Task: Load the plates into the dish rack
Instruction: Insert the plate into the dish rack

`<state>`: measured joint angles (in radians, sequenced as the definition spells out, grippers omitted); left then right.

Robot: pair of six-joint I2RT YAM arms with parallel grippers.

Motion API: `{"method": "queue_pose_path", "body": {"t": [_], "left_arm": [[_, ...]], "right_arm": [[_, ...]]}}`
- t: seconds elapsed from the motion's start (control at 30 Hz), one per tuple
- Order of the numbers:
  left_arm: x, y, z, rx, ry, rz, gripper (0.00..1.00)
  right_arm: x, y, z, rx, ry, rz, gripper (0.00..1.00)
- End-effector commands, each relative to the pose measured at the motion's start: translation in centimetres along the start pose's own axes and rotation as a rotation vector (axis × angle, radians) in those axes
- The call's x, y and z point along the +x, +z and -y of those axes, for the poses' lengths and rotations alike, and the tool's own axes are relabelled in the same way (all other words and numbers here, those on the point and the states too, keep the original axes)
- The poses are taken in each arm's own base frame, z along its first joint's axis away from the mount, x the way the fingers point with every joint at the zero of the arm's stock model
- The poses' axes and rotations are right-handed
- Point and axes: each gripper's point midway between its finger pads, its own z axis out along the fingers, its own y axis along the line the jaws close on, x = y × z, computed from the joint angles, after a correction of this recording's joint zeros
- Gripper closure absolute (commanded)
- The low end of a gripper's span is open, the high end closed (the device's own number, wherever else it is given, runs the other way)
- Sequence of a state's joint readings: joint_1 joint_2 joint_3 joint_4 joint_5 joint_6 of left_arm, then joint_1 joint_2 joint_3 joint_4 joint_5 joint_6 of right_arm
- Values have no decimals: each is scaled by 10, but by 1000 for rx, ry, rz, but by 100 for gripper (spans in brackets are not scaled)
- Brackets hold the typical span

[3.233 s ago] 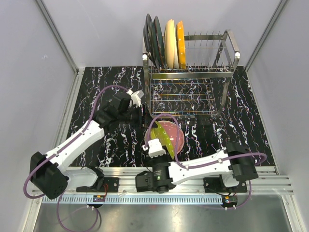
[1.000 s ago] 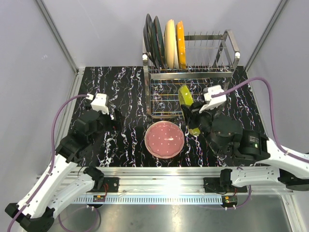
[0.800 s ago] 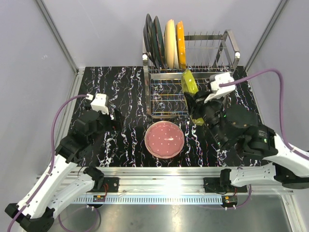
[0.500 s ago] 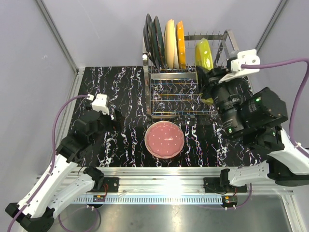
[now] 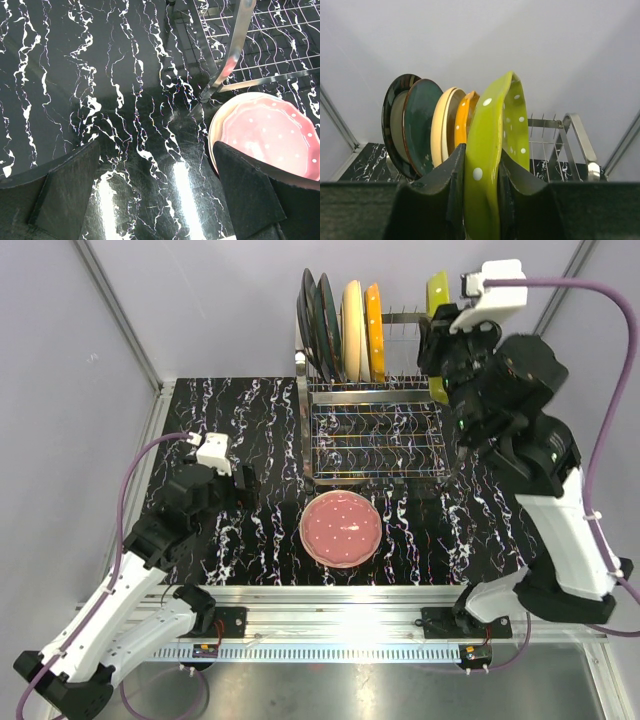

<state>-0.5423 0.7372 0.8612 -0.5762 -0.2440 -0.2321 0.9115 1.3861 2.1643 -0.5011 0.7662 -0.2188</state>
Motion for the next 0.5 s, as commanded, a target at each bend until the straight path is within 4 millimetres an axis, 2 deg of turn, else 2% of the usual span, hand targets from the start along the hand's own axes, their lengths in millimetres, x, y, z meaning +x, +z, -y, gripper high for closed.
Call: {"method": "queue_pose_path", "body": {"t": [0.0,0.03,0.07,0.1,0.13,0.17,0.2,0.33,0.37,0.47], "left_arm": [[-8,5,2,6,3,36,1],[-7,6,3,6,6,29,1],[-8,7,2,3,5,28,1],[-5,8,2,1,8,19,1],[-6,8,2,1,8,19,1],[-5,9,2,-1,8,18,1],[-5,9,2,-1,8,18,1],[-3,11,2,-2,12,8,1],[-2,12,3,-3,14,5,1],[0,15,3,-5,18,-11,1]], "right_arm": [[-43,10,-3,-147,133,102,100],[-29,24,-16,-176,107,67,100],[-46,24,-9,-177,124,104,100],[-42,32,-3,-168,109,91,100],[-34,46,-12,-195,103,77,100],[-41,47,-9,-199,116,99,100],[-40,52,-8,-200,116,100,100],[-29,80,5,-214,154,102,100],[-20,87,4,-220,169,84,100],[-11,103,7,-224,174,80,100]]}}
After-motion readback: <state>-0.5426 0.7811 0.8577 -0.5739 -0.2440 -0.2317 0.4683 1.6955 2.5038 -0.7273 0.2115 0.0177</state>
